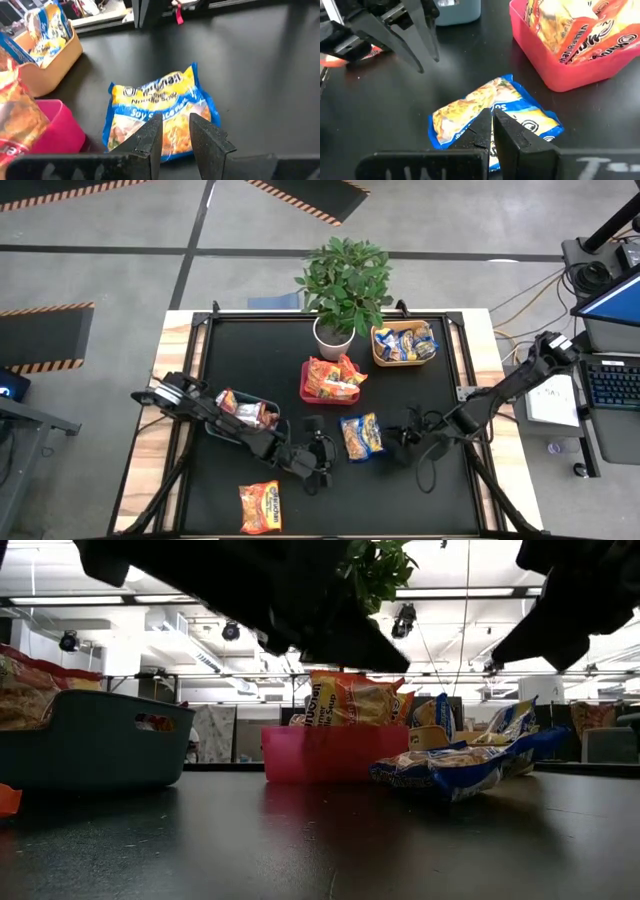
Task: Sort Maruchan noodles
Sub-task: Put the blue noodle pack into the yellow bin
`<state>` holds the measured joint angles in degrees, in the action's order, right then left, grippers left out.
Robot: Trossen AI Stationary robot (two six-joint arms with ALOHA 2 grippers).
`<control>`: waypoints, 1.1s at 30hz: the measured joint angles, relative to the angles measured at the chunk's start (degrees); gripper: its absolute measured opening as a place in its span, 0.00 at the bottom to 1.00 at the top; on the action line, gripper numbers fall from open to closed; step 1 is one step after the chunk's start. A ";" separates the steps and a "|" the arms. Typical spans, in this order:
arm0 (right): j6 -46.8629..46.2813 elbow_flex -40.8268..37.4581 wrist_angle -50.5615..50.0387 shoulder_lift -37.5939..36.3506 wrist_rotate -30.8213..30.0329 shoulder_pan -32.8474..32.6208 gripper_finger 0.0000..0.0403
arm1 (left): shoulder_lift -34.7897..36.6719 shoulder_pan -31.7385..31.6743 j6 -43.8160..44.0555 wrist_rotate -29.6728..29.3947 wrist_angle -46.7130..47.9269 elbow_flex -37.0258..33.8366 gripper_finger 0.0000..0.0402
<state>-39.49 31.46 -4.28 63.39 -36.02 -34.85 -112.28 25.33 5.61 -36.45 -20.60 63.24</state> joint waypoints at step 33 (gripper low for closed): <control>-35.17 -4.33 -2.31 2.79 10.75 10.25 0.67 | -10.17 -4.84 -0.57 8.57 -7.21 0.85 0.20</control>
<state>-74.66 27.14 -6.59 66.18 -25.27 -24.60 -122.45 20.49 5.04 -27.88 -27.82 64.10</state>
